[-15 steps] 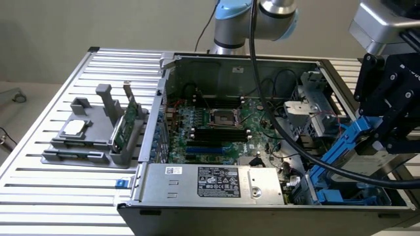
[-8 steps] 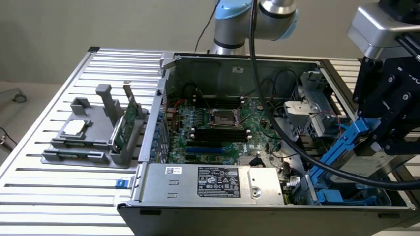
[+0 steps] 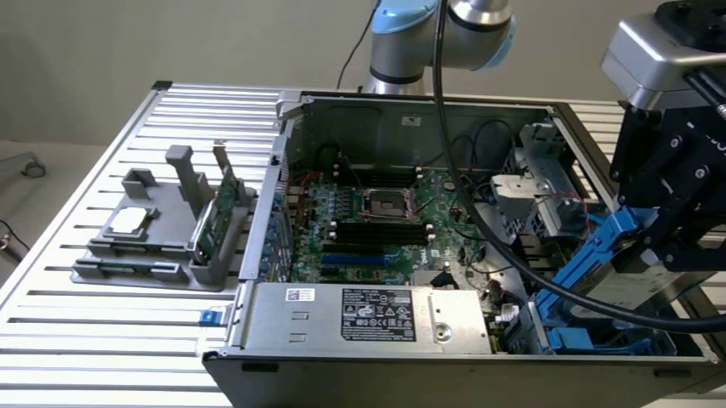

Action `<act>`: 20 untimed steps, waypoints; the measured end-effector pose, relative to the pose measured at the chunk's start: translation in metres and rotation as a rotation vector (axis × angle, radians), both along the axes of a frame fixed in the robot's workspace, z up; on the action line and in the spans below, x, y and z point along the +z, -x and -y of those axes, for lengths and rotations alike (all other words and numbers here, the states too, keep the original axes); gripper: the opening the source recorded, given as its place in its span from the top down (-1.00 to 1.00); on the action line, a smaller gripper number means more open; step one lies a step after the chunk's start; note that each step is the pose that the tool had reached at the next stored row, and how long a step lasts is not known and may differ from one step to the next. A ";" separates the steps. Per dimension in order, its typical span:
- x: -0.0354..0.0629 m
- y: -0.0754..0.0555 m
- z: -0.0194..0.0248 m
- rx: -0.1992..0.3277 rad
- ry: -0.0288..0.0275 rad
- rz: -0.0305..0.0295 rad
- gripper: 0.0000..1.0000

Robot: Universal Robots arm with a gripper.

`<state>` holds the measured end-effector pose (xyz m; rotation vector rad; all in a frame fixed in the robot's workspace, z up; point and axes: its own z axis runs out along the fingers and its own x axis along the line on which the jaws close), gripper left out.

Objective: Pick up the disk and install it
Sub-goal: 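Pick up the disk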

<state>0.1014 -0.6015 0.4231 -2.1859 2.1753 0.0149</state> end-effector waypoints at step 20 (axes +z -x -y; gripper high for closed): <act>-0.0077 0.000 0.0000 0.000 0.0000 0.0001 0.35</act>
